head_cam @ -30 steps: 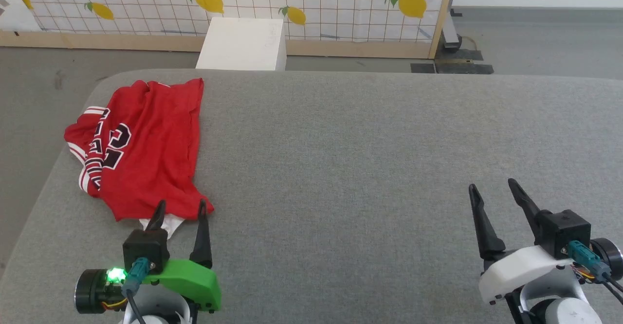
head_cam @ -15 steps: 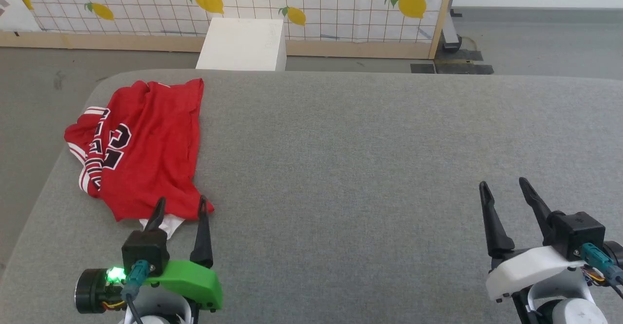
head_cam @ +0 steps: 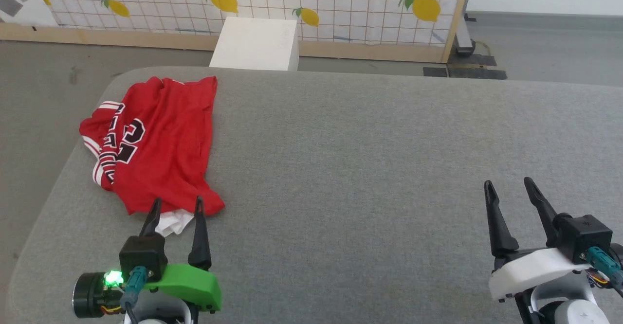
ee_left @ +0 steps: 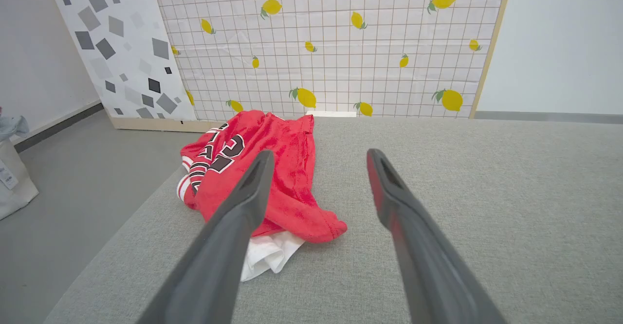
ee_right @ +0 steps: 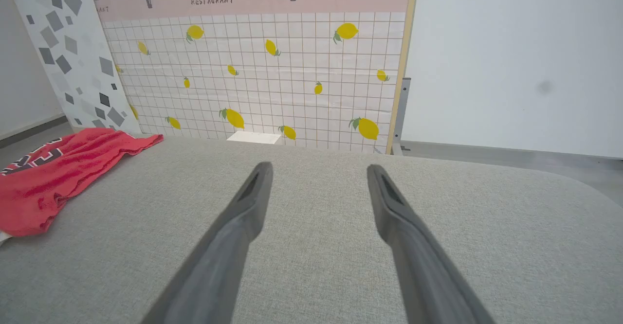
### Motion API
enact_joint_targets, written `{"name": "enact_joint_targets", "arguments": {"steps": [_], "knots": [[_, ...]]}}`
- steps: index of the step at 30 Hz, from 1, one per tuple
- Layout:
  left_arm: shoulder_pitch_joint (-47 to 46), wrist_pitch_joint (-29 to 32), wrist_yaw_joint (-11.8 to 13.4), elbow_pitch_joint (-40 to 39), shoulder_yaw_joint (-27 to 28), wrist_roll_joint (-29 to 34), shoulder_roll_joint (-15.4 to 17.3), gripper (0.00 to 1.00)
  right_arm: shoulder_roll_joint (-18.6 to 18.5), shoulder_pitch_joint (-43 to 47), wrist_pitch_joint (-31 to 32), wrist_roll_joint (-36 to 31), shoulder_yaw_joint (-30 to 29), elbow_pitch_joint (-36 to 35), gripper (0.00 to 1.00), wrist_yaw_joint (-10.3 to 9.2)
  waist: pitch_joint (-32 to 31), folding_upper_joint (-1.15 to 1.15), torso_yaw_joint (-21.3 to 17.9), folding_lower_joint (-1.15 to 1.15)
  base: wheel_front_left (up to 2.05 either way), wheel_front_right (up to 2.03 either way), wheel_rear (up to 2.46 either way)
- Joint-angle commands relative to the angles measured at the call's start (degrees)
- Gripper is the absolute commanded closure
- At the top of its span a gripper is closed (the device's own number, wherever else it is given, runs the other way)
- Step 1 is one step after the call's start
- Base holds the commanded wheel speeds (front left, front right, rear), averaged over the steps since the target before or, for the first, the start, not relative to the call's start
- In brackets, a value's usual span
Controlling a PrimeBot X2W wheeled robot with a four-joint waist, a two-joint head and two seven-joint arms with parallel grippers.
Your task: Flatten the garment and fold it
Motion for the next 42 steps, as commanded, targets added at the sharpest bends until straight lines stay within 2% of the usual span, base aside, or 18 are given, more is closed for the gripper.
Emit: {"name": "enact_joint_targets", "arguments": {"steps": [1, 21, 42], "knots": [[0.57, -0.61, 0.42, -0.29, -0.03, -0.34, -0.09, 0.00, 0.03, 0.54, -0.62, 0.53, -0.12, 0.23, 0.00, -0.04, 0.00, 0.00, 0.56, 0.00, 0.00, 0.00, 0.00], [1.53, -2.96, 1.96, -0.90, -0.53, -1.07, -0.13, 0.00, 0.04, 1.00, -2.98, 1.67, 0.92, 1.52, 0.00, -0.05, 0.25, 0.00, 7.22, 0.00, 0.00, 0.00, 0.00], [3.31, -5.67, 2.57, -1.20, -0.91, -1.39, -0.17, 0.00, 0.05, 1.90, -5.71, 3.37, 1.10, 3.08, 0.00, -0.07, -0.67, 0.00, 16.14, 0.00, 0.00, 0.00, 0.00]]}}
